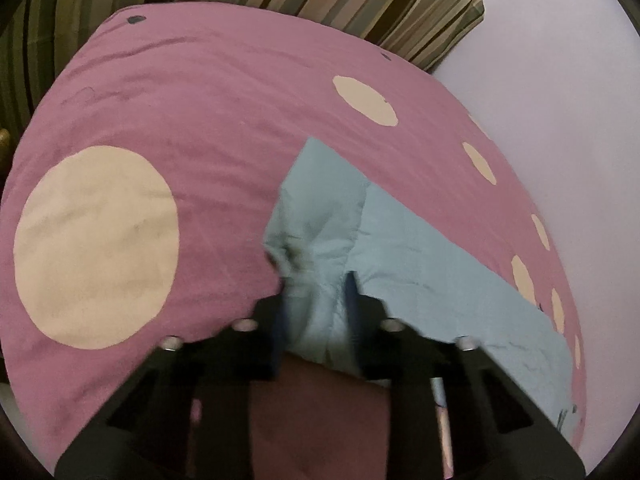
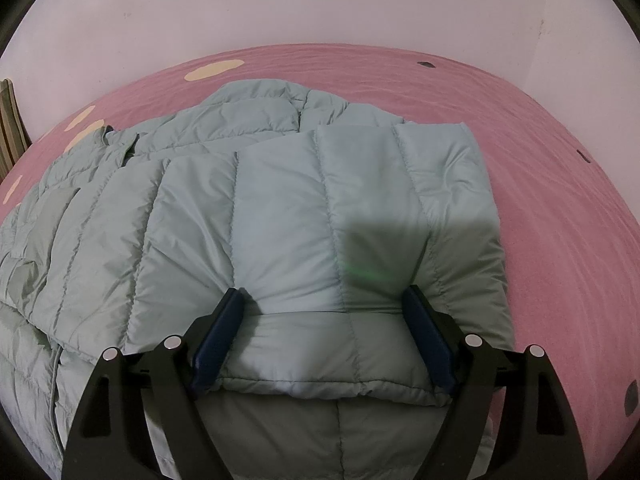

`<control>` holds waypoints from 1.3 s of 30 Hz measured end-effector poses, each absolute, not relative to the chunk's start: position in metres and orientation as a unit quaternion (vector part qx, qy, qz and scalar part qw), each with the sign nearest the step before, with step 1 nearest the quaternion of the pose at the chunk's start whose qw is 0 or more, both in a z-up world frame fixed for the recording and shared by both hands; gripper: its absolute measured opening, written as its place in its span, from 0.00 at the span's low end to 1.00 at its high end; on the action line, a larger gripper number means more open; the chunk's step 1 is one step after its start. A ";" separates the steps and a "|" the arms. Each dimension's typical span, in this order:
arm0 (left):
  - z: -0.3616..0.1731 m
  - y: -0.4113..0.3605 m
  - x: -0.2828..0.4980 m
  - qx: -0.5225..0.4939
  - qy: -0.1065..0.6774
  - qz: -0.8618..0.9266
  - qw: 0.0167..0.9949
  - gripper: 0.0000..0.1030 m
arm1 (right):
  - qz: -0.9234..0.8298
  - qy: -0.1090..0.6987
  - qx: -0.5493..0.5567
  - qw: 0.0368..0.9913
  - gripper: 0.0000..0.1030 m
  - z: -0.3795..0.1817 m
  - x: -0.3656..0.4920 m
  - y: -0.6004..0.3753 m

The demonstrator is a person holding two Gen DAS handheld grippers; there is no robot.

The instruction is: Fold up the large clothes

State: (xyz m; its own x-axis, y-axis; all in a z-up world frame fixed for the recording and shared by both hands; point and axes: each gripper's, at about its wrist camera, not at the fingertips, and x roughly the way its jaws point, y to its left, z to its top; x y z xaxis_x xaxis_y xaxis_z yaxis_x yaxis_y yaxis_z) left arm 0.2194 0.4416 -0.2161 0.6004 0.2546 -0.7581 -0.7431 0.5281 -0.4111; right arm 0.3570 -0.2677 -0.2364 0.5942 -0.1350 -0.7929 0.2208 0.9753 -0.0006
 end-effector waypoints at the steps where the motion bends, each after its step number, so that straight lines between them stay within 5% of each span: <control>1: -0.216 0.440 0.221 -0.370 0.325 0.308 0.814 0.11 | -0.100 0.439 0.049 0.892 0.78 -0.236 0.357 -0.268; 12: -0.160 0.370 0.249 -0.239 0.310 0.280 0.877 0.04 | -0.099 0.439 0.050 0.892 0.78 -0.237 0.357 -0.268; 22: -0.119 0.193 0.323 -0.125 0.310 0.127 0.934 0.04 | -0.096 0.437 0.056 0.892 0.79 -0.235 0.358 -0.270; 39: -0.153 -0.080 0.376 0.012 0.362 -0.082 0.929 0.04 | -0.091 0.434 0.067 0.894 0.82 -0.235 0.363 -0.268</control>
State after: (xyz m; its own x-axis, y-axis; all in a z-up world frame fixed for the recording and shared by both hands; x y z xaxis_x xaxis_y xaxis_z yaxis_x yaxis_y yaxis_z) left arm 0.3758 -0.0799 -0.1532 0.7247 -0.1433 -0.6740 0.1604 0.9864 -0.0372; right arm 0.3625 -0.2680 -0.2351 0.6060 -0.1039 -0.7886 0.2207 0.9745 0.0412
